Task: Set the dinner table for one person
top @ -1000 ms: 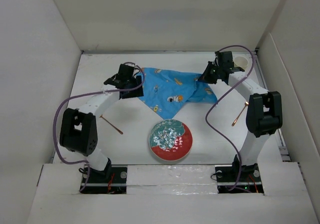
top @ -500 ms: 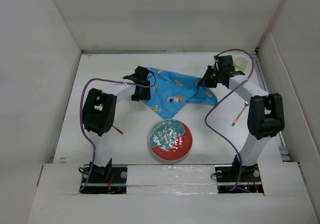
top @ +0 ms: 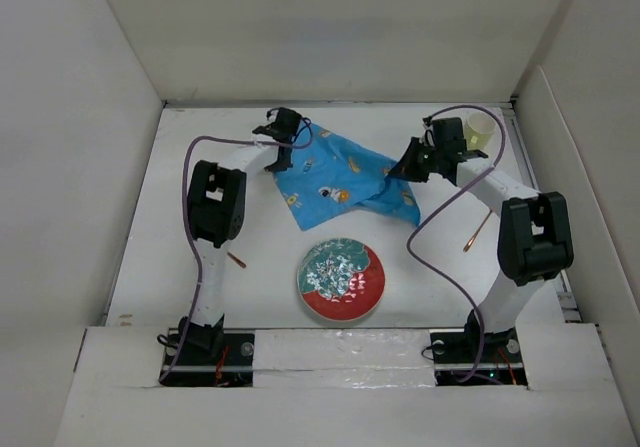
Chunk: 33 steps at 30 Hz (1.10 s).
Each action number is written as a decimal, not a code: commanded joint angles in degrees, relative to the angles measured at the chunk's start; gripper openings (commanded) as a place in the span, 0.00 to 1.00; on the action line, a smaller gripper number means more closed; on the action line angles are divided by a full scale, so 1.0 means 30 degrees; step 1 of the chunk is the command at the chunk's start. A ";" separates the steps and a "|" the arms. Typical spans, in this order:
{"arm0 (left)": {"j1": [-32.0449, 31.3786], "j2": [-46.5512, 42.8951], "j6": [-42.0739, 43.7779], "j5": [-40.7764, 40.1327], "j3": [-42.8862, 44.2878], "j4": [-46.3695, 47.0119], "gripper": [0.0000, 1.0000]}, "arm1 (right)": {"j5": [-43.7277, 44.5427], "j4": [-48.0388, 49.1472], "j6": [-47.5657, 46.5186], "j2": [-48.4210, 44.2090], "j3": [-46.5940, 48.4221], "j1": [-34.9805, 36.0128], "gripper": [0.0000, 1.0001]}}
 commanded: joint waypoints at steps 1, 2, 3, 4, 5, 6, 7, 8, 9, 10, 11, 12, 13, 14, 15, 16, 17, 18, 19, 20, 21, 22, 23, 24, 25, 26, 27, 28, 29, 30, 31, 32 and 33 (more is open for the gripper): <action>0.1706 0.0260 0.0137 -0.1137 0.2923 -0.0923 0.00 | -0.0422 0.0588 0.0220 -0.1042 -0.0435 0.1494 0.00; 0.2405 0.0437 0.0078 -0.0992 0.4526 -0.1072 0.00 | -0.0333 0.0500 0.0190 -0.1129 -0.0552 0.1819 0.00; 0.2673 0.0584 0.0048 -0.0671 0.5267 -0.1161 0.00 | -0.0216 0.0180 0.0103 -0.1246 -0.0785 0.2141 0.00; 0.2937 0.0876 0.0019 -0.0610 0.6058 -0.1423 0.00 | 0.0076 0.0060 -0.0014 -0.1305 -0.0932 0.2812 0.00; 0.3143 0.0995 0.0019 -0.0609 0.7342 -0.1599 0.00 | 0.0195 -0.0202 -0.0073 -0.1306 -0.1021 0.3109 0.00; 0.3319 0.1112 0.0019 -0.0696 0.7848 -0.1688 0.00 | 0.0341 -0.0320 -0.0132 -0.1248 -0.1167 0.3402 0.00; 0.3320 0.1142 0.0077 -0.0900 0.8288 -0.1950 0.00 | 0.0661 -0.0438 -0.0277 -0.1189 -0.1168 0.3665 0.00; 0.3320 0.1200 0.0222 -0.0815 0.8756 -0.2098 0.04 | 0.0925 -0.0555 -0.0337 -0.1160 -0.1139 0.4074 0.03; 0.3320 0.1172 0.0253 -0.0408 0.8877 -0.2302 0.16 | 0.1392 -0.0904 -0.0424 -0.1160 -0.1110 0.4078 0.08; 0.3320 0.0910 0.0166 -0.0288 0.8849 -0.2884 0.35 | 0.1484 -0.0995 -0.0599 -0.1189 -0.0965 0.4281 0.15; 0.3320 0.0531 -0.0125 -0.0200 0.7805 -0.2977 0.42 | 0.1485 -0.1053 -0.0659 -0.1276 -0.0963 0.4283 0.29; 0.3320 0.0063 -0.0273 0.0149 0.6895 -0.2833 0.48 | 0.1485 -0.1112 -0.0718 -0.1422 -0.0934 0.4283 0.35; 0.3320 -0.1392 -0.0448 0.0384 0.5523 -0.1990 0.51 | 0.1514 -0.1142 -0.0921 -0.1800 -0.0818 0.4283 0.40; 0.3320 -0.3292 -0.1204 0.0996 0.1071 -0.0735 0.50 | 0.1630 -0.1432 -0.1155 -0.2239 -0.0672 0.4283 0.51; 0.3320 -0.3311 -0.1212 0.1495 0.1027 -0.0722 0.50 | 0.1689 -0.1435 -0.1158 -0.2244 -0.0670 0.4283 0.51; 0.3320 -0.5225 -0.1473 0.2109 -0.0482 0.0496 0.47 | 0.1748 -0.1580 -0.1390 -0.2505 -0.0583 0.4283 0.54; 0.3320 -0.6143 -0.1794 0.2521 -0.3136 0.0943 0.43 | 0.1777 -0.1697 -0.1537 -0.2942 -0.0466 0.4109 0.59; 0.3320 -0.6849 -0.2552 0.3454 -0.4294 0.1151 0.40 | 0.1749 -0.1960 -0.1597 -0.3150 -0.0465 0.3934 0.60; 0.3146 -0.8306 -0.2849 0.4217 -0.5437 0.1704 0.31 | 0.1690 -0.2020 -0.1713 -0.3442 -0.0523 0.3932 0.61; 0.2971 -0.8959 -0.3113 0.4457 -0.7391 0.1855 0.23 | 0.1661 -0.2021 -0.1772 -0.3996 -0.0901 0.3758 0.60; 0.2795 -0.9458 -0.3522 0.4488 -0.8107 0.1769 0.11 | 0.1574 -0.2021 -0.1773 -0.4291 -0.1137 0.3756 0.57; 0.2590 -1.0391 -0.3874 0.4633 -0.8839 0.1768 0.00 | 0.1515 -0.1992 -0.1715 -0.4613 -0.1429 0.3524 0.47; 0.2414 -1.0778 -0.3965 0.4838 -1.0036 0.1710 0.00 | 0.1485 -0.1905 -0.1627 -0.5255 -0.1780 0.3522 0.09; 0.2238 -1.1130 -0.4169 0.5362 -1.0599 0.1681 0.00 | 0.1485 -0.1846 -0.1482 -0.5667 -0.2538 0.3522 0.00; 0.2236 -1.1916 -0.4490 0.5773 -1.1300 0.1970 0.00 | 0.1485 -0.1758 -0.1306 -0.6077 -0.2980 0.3319 0.00; 0.2236 -1.2243 -0.4638 0.5893 -1.2236 0.1973 0.00 | 0.1485 -0.1525 -0.1188 -0.6487 -0.3478 0.3317 0.00; 0.2236 -1.2507 -0.4755 0.5431 -1.2622 0.1886 0.00 | 0.1659 -0.1436 -0.1100 -0.7333 -0.4411 0.3317 0.00; 0.2236 -1.2916 -0.4844 0.5368 -1.2974 0.2001 0.17 | 0.1777 -0.1377 -0.0838 -0.7805 -0.4913 0.3317 0.00; 0.2236 -1.3036 -0.4931 0.5338 -1.3499 0.2003 0.28 | 0.1894 -0.1289 -0.0749 -0.8274 -0.5382 0.3143 0.00; 0.2236 -1.3066 -0.4961 0.4961 -1.3650 0.1945 0.37 | 0.1982 -0.1201 -0.0632 -0.9091 -0.5851 0.2967 0.00; 0.2236 -1.2980 -0.5136 0.4754 -1.3709 0.1741 0.43 | 0.1896 -0.1143 -0.0572 -0.9447 -0.6697 0.2965 0.00; 0.2236 -1.2892 -0.5224 0.4665 -1.3942 0.1855 0.47 | 0.1750 -0.1113 -0.0572 -0.9683 -0.7082 0.2733 0.00; 0.2236 -1.2804 -0.5254 0.4577 -1.3973 0.2030 0.49 | 0.1487 -0.1113 -0.0572 -0.9888 -0.7376 0.2499 0.00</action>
